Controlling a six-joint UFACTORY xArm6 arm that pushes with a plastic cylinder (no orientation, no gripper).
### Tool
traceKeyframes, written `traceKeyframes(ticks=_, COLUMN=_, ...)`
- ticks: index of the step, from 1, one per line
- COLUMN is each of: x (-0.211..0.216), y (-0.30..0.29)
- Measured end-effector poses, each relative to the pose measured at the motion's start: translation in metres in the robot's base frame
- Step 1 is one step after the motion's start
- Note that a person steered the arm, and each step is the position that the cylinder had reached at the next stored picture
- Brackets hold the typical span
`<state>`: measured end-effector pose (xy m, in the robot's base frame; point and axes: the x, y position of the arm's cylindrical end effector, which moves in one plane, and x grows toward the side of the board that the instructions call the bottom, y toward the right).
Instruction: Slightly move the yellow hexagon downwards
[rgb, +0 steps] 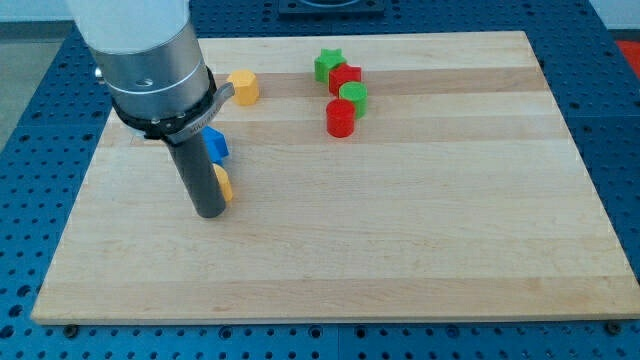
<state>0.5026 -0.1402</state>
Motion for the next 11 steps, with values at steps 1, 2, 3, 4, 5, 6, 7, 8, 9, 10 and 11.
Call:
traceKeyframes(ticks=1, x=0.012, y=0.018)
traceKeyframes(ticks=2, x=0.005, y=0.054)
traceKeyframes(ticks=3, x=-0.029, y=0.062)
traceKeyframes(ticks=4, x=-0.059, y=0.062)
traceKeyframes(ticks=5, x=-0.093, y=0.062)
traceKeyframes(ticks=6, x=-0.13, y=0.062)
traceKeyframes(ticks=7, x=-0.166, y=0.062)
traceKeyframes(ticks=8, x=-0.206, y=0.062)
traceKeyframes(ticks=9, x=-0.234, y=0.041)
traceKeyframes(ticks=10, x=-0.234, y=0.008)
traceKeyframes(ticks=11, x=-0.209, y=0.009)
